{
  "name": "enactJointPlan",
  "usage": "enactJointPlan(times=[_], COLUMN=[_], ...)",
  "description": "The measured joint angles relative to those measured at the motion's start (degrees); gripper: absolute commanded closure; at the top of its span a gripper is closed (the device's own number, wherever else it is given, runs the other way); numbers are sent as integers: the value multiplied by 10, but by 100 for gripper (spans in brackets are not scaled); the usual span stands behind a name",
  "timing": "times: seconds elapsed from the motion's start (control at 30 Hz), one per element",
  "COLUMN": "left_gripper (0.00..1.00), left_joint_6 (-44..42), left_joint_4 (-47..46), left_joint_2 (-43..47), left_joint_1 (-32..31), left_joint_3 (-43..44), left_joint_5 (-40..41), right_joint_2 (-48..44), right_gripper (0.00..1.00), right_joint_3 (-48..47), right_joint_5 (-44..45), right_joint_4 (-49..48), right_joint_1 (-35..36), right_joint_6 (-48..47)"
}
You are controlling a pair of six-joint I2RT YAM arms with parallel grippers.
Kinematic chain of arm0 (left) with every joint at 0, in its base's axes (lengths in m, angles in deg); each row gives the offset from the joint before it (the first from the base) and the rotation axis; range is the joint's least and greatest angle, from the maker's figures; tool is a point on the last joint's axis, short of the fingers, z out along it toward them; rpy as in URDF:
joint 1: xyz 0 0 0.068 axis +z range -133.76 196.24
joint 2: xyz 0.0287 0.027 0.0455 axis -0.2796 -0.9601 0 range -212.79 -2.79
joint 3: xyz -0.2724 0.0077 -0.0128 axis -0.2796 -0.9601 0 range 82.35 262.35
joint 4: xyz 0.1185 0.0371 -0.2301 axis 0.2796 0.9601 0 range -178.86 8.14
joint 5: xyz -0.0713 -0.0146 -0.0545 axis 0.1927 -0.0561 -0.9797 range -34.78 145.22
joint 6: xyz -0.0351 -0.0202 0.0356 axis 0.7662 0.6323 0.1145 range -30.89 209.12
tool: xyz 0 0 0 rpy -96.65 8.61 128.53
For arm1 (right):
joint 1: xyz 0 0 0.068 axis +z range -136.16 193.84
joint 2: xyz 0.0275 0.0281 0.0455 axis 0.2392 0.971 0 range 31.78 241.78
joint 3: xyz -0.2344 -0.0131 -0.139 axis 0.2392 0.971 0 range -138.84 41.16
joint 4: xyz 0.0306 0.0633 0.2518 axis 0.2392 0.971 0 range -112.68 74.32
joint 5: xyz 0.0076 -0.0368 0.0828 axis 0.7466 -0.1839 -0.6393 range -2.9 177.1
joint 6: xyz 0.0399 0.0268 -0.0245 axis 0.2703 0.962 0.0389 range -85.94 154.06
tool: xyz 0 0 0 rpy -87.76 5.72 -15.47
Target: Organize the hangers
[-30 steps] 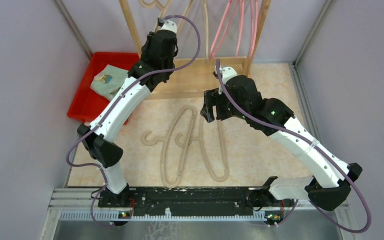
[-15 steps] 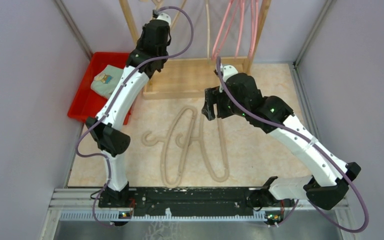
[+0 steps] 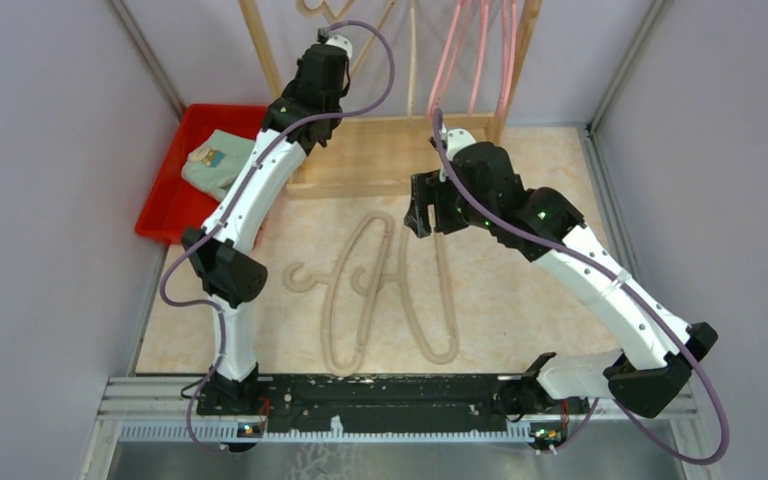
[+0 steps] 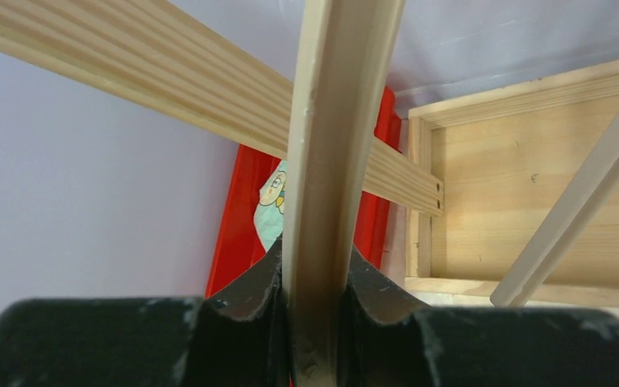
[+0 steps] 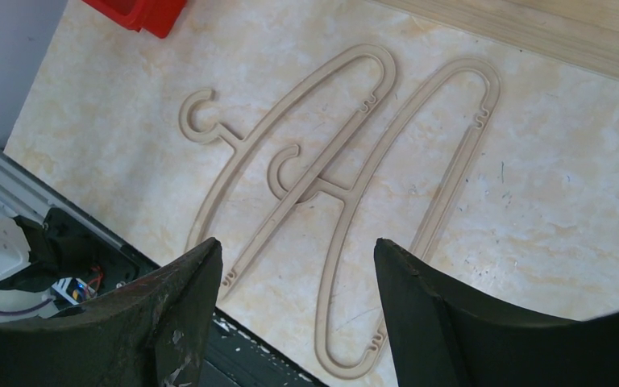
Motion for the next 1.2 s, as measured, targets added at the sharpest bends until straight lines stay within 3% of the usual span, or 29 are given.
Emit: enactJointPlan(times=[0.47,0.87,1.13,1.17,1.2], left_gripper=[100,100,90,87,76], left_joint_6=[-8,6,-11,-14,-17], left_joint_4=[-16,-5,-18,-19,-23], left_joint_2=[23,-40,-44,-44,-44], left_joint_1=[-1,6,6,6,6], left_joint_3=[13,91,95,95,95], left_joint_5=[0,-36,-47,-48,-49], right_joint_2=[3,11,11,11,11], right_gripper=[31,31,31,31,31], right_joint_3=[0,-4,-7,-7,-7], right_joint_5=[-24,-32,-33,-35,-37], right_joint_4=[0,14,17,17,17], right_joint_1=[-19,-41,-54,-54,-54], right_joint_6=[1,2,8,10,11])
